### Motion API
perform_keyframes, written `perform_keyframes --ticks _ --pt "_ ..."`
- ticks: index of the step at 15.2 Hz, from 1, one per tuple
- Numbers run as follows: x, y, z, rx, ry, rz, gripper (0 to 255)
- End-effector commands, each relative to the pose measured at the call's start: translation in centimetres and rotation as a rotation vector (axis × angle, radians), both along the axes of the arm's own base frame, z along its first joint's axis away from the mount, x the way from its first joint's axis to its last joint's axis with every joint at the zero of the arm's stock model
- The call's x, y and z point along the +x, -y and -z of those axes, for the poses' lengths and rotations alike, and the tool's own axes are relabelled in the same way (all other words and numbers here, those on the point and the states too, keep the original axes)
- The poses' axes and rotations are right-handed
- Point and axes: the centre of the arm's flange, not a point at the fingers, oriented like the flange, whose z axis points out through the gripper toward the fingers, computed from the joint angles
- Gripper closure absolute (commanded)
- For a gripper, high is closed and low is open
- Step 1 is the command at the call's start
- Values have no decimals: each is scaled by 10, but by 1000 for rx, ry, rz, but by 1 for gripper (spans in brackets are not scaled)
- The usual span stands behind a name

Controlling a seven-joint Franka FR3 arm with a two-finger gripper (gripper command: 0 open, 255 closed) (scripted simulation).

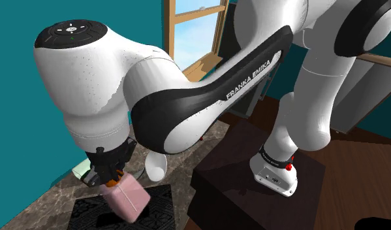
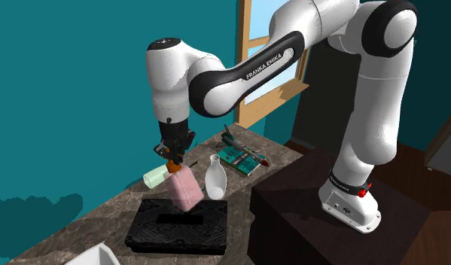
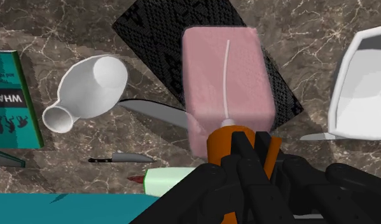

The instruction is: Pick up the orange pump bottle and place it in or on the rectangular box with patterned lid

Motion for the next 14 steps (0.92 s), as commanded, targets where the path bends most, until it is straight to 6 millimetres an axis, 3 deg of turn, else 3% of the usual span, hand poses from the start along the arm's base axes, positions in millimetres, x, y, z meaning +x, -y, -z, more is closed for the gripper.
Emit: perform_keyframes --ticks 1,14 --pt "-17 -14 -10 0 0 2 255" --pt "-17 -14 59 0 0 2 255"
